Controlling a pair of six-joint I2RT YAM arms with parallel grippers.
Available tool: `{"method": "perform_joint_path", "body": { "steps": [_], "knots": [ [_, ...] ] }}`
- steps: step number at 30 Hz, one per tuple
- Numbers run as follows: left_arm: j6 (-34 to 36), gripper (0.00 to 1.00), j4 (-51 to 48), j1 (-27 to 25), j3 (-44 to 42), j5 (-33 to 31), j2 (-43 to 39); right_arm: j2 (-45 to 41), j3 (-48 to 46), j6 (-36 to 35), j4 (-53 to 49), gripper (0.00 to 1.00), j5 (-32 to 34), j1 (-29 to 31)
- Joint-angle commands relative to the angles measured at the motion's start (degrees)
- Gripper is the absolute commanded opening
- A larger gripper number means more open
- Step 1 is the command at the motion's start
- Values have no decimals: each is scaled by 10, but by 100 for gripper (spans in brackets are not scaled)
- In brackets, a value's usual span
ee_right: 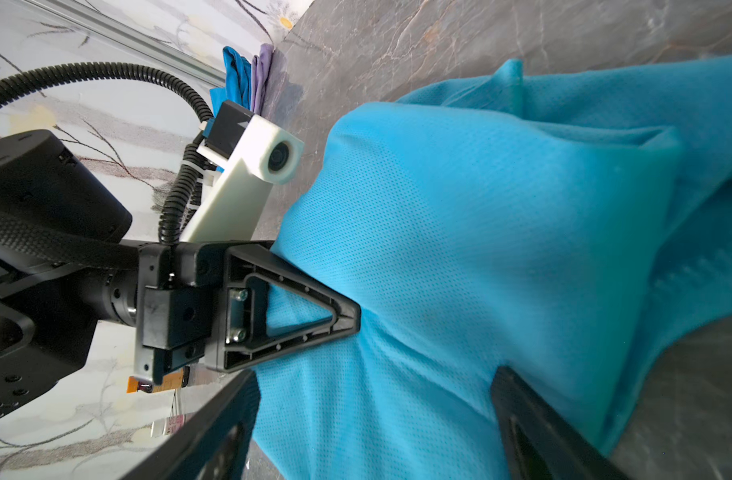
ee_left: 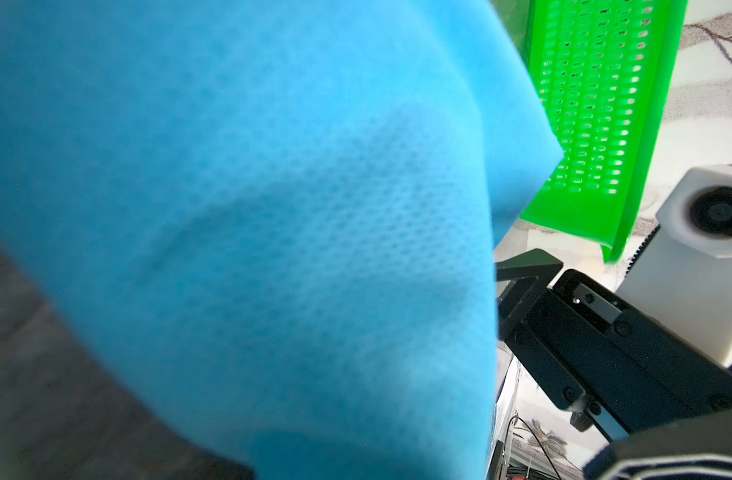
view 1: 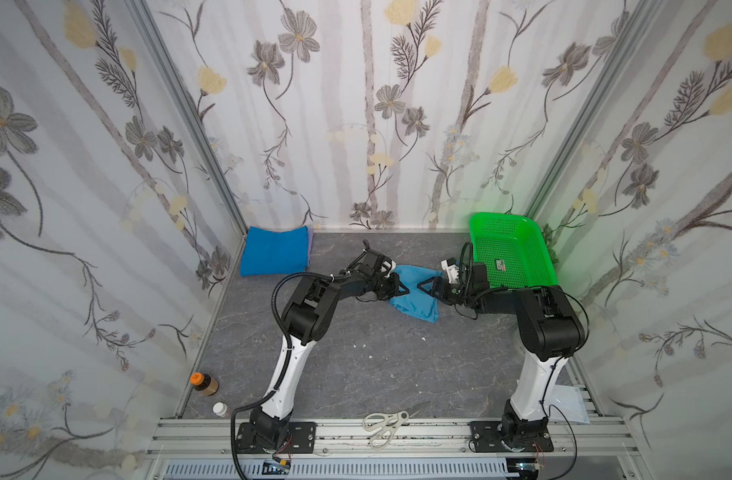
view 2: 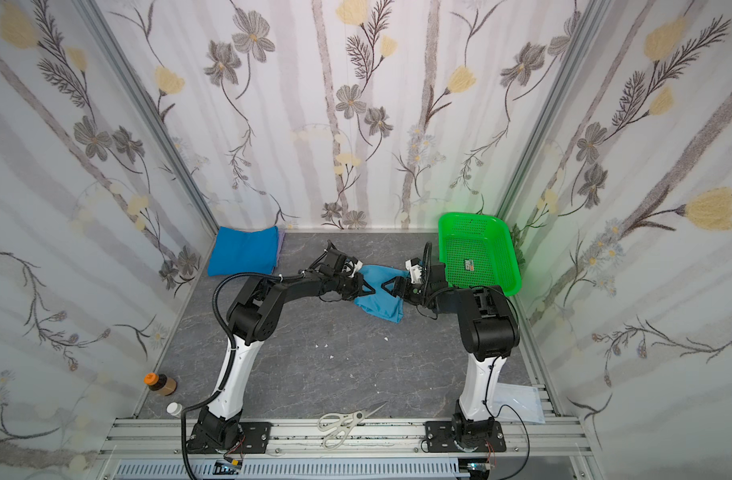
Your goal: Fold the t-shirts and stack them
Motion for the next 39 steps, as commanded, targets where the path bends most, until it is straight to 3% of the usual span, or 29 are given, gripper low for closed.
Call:
{"method": "perform_joint_path", "body": {
  "steps": [1, 7, 12, 17, 23, 30, 39],
  "knots": [
    [0, 0, -52, 6, -9, -32, -12, -14, -17, 29, -79, 89, 7, -3],
    [4, 0, -48, 35, -56, -41, -82, -103, -36, 35, -73, 90, -10, -30],
    [69, 0, -165, 70, -46, -81, -144, -149, -28, 23, -101, 91, -12, -37],
    [77, 0, -193, 124, -55, -100, -206, -165, -30, 19, -104, 91, -13, -37],
    [74, 0, -239, 175, -5, -127, -268, -166, -45, 16, -99, 91, -19, -38],
    [35, 0, -210, 234, 13, -137, -303, -176, -63, 6, -98, 92, -19, -42],
    [-12, 0, -133, 327, 39, -134, -286, -177, -81, 0, -93, 92, -23, -47]
  ]
}}
